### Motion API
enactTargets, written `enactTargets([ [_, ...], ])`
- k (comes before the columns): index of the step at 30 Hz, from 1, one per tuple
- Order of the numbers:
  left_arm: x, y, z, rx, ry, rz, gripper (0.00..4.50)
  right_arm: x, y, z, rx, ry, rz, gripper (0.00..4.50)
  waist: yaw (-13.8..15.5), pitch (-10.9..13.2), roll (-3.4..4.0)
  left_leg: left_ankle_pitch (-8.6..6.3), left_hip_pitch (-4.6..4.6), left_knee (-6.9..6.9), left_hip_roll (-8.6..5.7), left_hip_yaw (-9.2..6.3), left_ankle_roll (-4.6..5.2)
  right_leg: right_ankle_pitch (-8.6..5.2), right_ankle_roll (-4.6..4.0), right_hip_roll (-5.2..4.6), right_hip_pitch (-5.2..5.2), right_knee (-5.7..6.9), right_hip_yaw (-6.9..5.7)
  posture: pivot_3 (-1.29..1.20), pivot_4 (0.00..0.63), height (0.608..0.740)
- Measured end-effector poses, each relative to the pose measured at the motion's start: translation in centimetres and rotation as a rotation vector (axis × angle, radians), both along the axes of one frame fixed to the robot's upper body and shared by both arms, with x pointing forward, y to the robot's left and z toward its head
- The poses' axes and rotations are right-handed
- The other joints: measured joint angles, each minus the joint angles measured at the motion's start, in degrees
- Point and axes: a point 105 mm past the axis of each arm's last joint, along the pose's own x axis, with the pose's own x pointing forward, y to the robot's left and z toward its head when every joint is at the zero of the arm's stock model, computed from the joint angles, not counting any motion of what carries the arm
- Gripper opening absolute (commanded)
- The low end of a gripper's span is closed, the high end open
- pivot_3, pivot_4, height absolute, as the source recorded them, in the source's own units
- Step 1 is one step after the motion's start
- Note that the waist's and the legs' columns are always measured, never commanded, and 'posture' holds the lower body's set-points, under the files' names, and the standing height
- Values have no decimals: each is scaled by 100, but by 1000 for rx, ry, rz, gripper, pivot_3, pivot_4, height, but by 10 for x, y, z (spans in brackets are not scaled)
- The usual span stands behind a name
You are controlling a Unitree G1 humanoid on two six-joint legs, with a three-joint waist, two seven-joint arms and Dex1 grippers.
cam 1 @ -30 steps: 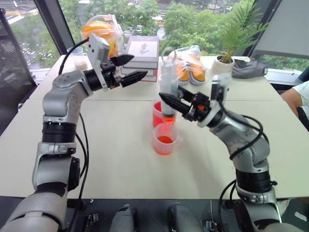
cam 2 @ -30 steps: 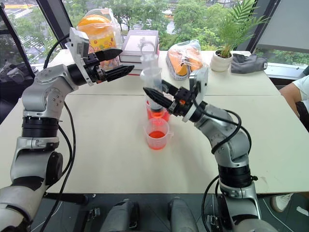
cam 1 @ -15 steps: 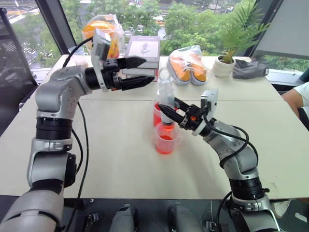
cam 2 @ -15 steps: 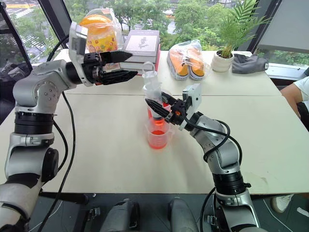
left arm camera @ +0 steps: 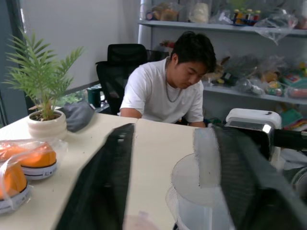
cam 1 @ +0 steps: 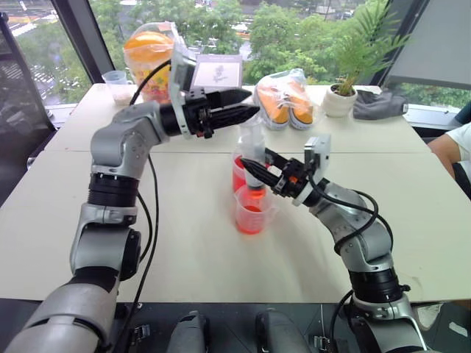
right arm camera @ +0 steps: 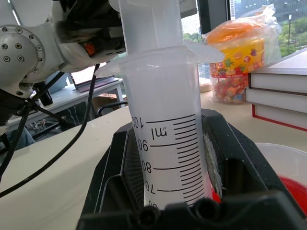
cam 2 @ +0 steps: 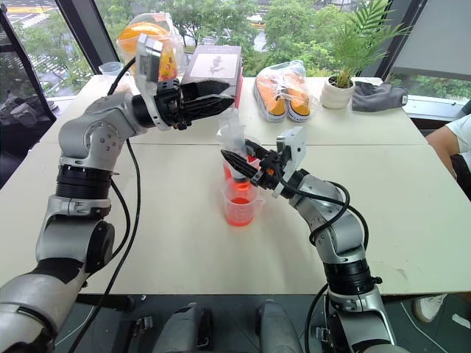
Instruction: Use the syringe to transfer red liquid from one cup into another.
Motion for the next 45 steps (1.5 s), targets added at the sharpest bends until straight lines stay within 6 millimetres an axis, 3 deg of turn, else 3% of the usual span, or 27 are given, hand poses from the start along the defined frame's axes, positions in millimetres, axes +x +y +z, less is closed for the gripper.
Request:
enactTargets([
  [2, -3, -3, -1, 7, -3, -22, 132, 1, -1, 1, 2, 2, -12, 1344, 4, 0, 0, 0, 0, 0, 0, 0, 0, 0, 0, 0, 0, 0, 0, 0, 150, 740],
  [3, -4, -4, -1, 8, -1, -34, 13, 1, -2, 0, -1, 4, -14, 1344, 5, 0, 0, 0, 0, 0, 0, 0, 0, 0, 0, -1, 0, 0, 0, 0, 150, 740],
  [16, -15, 1, -4, 43, -5, -64, 13, -8, 6, 2, 17, 105, 58, 1344, -2, 0, 0, 0, 0, 2, 0, -1, 0, 0, 0, -1, 1, 1, 0, 0, 150, 740],
  [29, -25, 0, -7, 46, -26, -71, 13, -16, 7, 17, 19, 116, 86, 1344, 5, 0, 0, 0, 0, 1, 0, -3, 0, 0, 0, -1, 1, 0, 0, 0, 150, 740],
  [42, -29, 3, -9, 56, -31, -60, 13, -17, 7, 20, 9, 137, 108, 1344, 2, 0, 0, 0, 0, 1, 0, -3, 0, 0, 0, -1, 1, 0, 0, 0, 150, 740],
  [45, -28, 3, -10, 56, 1, -61, 1325, -18, 6, 23, 19, 133, 102, 1344, 5, 0, 0, 0, 0, 1, 0, -3, 1, 0, 0, -1, 1, 0, 0, 0, 150, 740],
])
